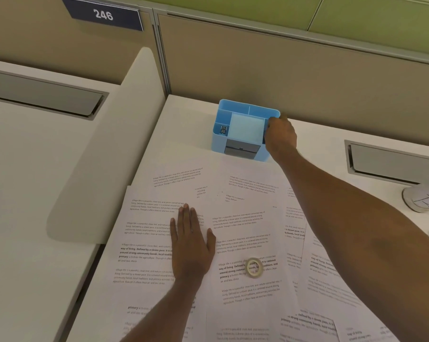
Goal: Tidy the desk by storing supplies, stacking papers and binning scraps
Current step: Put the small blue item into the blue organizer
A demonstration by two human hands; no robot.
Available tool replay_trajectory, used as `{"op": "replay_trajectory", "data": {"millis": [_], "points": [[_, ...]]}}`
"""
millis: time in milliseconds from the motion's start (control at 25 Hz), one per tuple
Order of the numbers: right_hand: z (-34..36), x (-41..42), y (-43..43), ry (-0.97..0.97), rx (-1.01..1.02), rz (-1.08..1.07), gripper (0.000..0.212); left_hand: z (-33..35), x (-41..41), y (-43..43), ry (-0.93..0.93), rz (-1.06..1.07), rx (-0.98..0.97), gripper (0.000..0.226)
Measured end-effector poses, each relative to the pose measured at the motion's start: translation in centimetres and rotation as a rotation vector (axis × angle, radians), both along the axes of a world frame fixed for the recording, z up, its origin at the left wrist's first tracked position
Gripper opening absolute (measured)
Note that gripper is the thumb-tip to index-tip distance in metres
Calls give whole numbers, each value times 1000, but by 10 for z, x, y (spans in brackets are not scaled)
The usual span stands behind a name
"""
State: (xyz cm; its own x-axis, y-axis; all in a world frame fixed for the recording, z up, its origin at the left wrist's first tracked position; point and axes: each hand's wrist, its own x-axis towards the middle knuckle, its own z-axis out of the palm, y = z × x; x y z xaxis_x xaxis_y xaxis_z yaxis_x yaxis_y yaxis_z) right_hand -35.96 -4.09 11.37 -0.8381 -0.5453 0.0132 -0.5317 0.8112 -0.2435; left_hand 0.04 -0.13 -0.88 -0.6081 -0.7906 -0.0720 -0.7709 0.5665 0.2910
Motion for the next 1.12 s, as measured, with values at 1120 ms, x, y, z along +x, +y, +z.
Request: {"op": "replay_trajectory", "data": {"millis": [1120], "points": [[-29, 130, 126, 105, -95, 77, 25, 1, 2, 3, 41, -19, -64, 76]]}}
